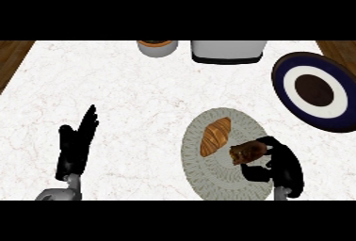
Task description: Pick the sweet potato from the placemat and place it in the plate
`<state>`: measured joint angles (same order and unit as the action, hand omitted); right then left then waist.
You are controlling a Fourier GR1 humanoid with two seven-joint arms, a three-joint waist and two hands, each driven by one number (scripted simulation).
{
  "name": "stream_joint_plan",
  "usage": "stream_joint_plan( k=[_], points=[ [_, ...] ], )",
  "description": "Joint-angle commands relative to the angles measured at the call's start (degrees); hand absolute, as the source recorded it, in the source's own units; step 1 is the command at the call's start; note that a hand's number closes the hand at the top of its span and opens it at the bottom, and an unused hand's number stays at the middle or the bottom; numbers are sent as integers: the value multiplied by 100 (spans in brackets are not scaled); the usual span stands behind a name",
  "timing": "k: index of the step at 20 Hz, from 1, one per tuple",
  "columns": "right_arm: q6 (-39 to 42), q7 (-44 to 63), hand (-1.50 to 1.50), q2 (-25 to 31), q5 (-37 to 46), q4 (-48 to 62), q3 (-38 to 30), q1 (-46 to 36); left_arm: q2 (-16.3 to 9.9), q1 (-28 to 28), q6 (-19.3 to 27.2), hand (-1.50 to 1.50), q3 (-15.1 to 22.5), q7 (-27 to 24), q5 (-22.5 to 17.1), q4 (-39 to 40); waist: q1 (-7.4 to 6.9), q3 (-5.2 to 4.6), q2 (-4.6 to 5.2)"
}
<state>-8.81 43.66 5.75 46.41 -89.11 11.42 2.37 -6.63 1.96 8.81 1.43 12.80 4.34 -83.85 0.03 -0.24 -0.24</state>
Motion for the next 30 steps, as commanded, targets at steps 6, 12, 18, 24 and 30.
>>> stream_joint_plan(
  k=[6, 12, 18, 24, 30],
  points=[
    [618, -1961, 150, 1173, 328, -219, 829, -269, -57, 21, -44, 0, 8, 11, 85, -73, -200, 32, 19],
    [624, -4779, 150, 2545, 362, -709, 1492, -642, 34, -27, -126, 0, 90, 2, 15, -24, -214, 49, -2],
    [-249, -7359, 150, 3363, -1175, -616, 228, -403, -70, 119, -146, 0, -164, 119, -149, -46, 62, 48, 28],
    [-346, -8208, 150, 3386, -2594, 40, -1425, -610, -17, -45, -45, 0, -89, 119, -18, -173, 9, 33, 27],
    [274, -8404, 150, 3473, -2832, 1695, -1971, -1563, -53, 49, -245, 0, -166, -48, -119, 4, -74, 28, 44]
  ],
)
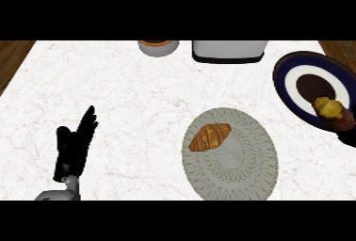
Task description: Pick the sweet potato from the placemat and place it in the plate
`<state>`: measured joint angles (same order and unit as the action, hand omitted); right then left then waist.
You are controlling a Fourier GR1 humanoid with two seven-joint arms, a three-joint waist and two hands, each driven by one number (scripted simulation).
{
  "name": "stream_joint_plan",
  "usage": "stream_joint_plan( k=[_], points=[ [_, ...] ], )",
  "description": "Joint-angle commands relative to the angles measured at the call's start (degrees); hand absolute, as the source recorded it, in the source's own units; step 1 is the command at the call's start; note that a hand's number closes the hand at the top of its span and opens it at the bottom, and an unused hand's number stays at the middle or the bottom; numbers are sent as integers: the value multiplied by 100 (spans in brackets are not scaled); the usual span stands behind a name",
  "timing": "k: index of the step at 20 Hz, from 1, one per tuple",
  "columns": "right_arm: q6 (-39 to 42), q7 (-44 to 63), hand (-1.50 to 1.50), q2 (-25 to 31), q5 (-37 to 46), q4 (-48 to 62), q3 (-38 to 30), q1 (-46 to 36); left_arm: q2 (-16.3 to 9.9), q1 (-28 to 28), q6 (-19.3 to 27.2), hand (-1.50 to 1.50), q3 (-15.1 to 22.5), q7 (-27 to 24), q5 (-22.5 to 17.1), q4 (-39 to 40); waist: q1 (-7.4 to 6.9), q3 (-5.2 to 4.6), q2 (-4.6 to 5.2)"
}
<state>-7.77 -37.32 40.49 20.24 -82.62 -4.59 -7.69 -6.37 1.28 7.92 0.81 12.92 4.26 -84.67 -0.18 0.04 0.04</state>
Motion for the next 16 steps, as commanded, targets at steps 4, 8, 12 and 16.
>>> stream_joint_plan(
  k=[4, 8, 12, 16],
  points=[
    [256, -370, 150, 6, 179, 1929, -387, -1262, -91, 246, -254, 0, -243, -254, -178, 405, -45, -3, 14],
    [213, -763, 150, 152, 552, 3397, -368, -2076, 198, 67, 71, 0, 155, -33, 200, 75, -113, 1, 30],
    [162, -902, 150, 189, 835, 4579, -406, -2977, -132, 45, -253, 0, -166, -168, -58, 39, -148, 1, 37],
    [-229, -950, 150, -22, 1461, 5533, -52, -3331, -20, 115, -198, 0, 51, -151, 126, 74, -260, 7, 82]
  ],
)
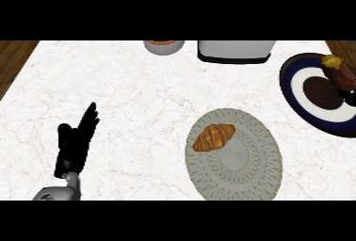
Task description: Pick the sweet potato from the placemat and place it in the plate
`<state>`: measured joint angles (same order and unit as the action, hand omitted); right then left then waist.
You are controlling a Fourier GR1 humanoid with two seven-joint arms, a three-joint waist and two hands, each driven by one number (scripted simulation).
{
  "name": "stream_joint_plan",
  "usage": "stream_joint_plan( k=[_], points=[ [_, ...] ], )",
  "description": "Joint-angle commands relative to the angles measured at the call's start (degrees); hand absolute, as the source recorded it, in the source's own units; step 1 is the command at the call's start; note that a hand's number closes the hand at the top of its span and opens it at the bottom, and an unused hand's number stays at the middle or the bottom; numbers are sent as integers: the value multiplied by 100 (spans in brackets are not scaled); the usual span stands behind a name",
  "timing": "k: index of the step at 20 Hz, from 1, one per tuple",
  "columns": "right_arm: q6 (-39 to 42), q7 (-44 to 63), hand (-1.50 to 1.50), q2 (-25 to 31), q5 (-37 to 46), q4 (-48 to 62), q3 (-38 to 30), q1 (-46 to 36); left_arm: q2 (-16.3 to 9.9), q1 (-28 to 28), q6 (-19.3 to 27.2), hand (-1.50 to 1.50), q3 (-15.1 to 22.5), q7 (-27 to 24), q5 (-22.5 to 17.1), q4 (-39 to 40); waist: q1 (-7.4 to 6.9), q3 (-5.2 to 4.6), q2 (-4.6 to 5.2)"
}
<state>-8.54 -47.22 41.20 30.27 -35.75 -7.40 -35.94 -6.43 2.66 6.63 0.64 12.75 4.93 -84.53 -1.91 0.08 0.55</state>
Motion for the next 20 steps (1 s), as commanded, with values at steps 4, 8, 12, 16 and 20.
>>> stream_joint_plan(
  k=[4, 8, 12, 16, 20],
  points=[
    [425, -183, 150, 218, 691, 1606, 351, -937, 113, 156, 54, 0, 84, 78, 72, 34, -127, 9, 56],
    [493, -201, 150, 428, 1195, 2063, 727, -765, 75, 82, -66, 0, 125, -176, 73, 115, -172, 14, 89],
    [671, -650, -150, 232, 1294, 2449, 781, -1022, 153, 272, 6, 0, 44, -23, 22, 239, -144, 18, 83],
    [1251, -1512, -150, 295, 1036, 2483, 576, -1191, 31, 192, -75, 0, 14, -144, 24, 142, -117, 19, 69],
    [2410, -2257, -150, 207, 166, 2564, -115, -1260, 148, 65, -10, 0, 79, -143, 48, 201, -53, 29, 56]
  ],
)
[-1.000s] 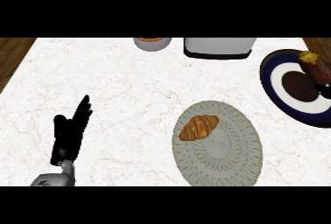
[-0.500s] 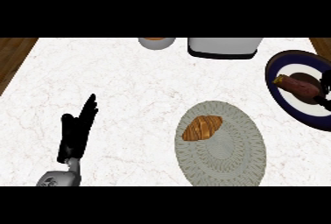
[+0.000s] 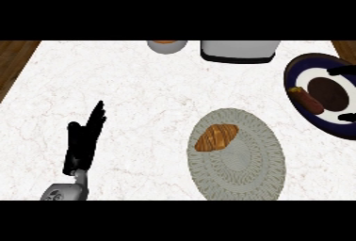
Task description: Pick the sweet potato from the placemat and place it in the plate
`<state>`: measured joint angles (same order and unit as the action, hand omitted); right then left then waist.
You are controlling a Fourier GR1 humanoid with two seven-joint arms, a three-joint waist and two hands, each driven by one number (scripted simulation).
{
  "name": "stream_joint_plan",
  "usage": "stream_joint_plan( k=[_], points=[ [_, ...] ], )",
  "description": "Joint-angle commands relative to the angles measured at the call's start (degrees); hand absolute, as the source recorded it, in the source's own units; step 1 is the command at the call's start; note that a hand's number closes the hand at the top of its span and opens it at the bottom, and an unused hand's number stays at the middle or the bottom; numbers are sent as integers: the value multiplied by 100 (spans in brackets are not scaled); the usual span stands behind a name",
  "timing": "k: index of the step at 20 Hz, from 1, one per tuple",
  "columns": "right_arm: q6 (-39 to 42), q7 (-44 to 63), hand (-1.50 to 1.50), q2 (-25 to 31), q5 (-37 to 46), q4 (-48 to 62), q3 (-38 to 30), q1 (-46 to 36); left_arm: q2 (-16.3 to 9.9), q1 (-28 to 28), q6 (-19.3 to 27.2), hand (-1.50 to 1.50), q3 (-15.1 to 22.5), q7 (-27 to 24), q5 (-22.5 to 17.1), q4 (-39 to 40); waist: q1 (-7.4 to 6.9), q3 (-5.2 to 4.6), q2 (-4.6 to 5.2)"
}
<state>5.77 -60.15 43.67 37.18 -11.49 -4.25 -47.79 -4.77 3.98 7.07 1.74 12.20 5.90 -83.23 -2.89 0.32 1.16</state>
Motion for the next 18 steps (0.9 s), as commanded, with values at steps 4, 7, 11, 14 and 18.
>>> stream_joint_plan(
  k=[4, 7, 11, 14, 18],
  points=[
    [1849, -761, -150, 99, -1156, 414, -950, -114, -28, -112, -1, 0, -126, -149, -86, 23, 40, 12, 4],
    [2469, -598, -150, 318, -1238, 453, -948, -197, -151, -156, -139, 0, -145, -139, -130, -42, 2, 9, 6],
    [2623, -677, -150, 184, -1291, 391, -897, -7, 28, -6, -1, 0, 4, 7, -14, -42, 25, 23, 37],
    [2772, -643, -150, 207, -1335, 312, -863, 26, 27, 70, 31, 0, -31, 25, -19, -64, 11, 25, 42],
    [3018, -783, -150, 312, -1430, 144, -832, 200, -170, -73, -146, 0, -174, -28, -148, -95, 8, 26, 22]
  ],
)
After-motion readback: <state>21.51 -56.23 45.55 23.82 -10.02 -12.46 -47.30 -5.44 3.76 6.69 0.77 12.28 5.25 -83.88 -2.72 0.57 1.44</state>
